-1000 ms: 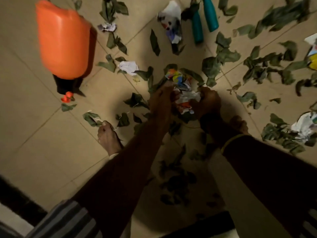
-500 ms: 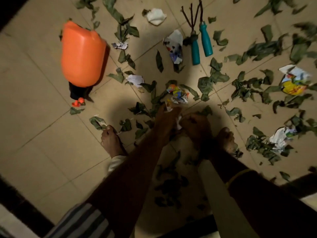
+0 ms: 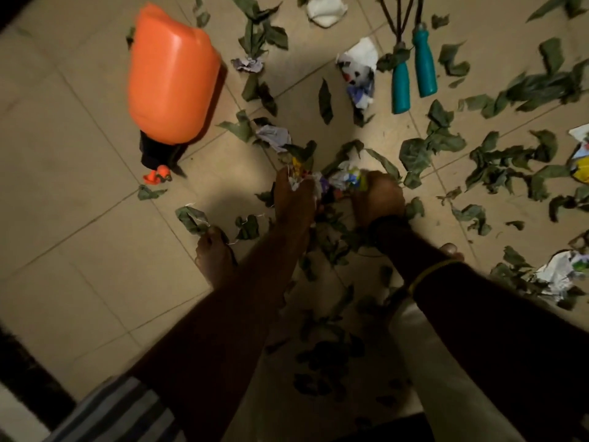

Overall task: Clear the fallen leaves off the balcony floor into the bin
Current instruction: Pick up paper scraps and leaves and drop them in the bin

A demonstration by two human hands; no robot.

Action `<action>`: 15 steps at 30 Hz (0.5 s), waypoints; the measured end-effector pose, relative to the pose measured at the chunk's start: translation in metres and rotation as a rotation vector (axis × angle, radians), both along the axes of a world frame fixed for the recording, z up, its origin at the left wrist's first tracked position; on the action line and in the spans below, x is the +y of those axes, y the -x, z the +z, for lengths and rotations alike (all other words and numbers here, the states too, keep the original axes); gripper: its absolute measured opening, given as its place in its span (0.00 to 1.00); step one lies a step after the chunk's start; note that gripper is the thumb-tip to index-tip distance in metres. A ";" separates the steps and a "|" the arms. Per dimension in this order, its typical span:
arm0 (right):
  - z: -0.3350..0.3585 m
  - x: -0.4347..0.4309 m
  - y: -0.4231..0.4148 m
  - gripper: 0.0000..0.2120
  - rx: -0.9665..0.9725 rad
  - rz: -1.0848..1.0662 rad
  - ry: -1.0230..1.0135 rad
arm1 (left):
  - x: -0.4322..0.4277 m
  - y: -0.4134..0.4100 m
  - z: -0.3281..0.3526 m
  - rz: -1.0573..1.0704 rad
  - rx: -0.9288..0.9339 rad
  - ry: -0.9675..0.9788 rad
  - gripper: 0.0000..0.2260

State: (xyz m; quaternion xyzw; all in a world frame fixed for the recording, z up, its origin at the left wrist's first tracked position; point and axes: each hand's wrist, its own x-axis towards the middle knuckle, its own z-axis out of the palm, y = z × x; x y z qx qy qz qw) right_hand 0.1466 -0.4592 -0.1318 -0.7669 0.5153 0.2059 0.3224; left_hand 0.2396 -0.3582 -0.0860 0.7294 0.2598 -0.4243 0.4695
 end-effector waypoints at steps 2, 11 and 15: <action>0.025 0.016 0.003 0.17 -0.049 -0.080 0.013 | 0.007 0.000 0.007 -0.013 -0.003 0.016 0.20; 0.023 0.021 -0.019 0.23 0.129 0.369 -0.229 | 0.024 -0.014 0.025 -0.019 -0.092 0.058 0.13; -0.011 0.017 -0.021 0.31 0.161 0.322 -0.271 | 0.034 -0.022 0.002 -0.034 -0.101 0.063 0.11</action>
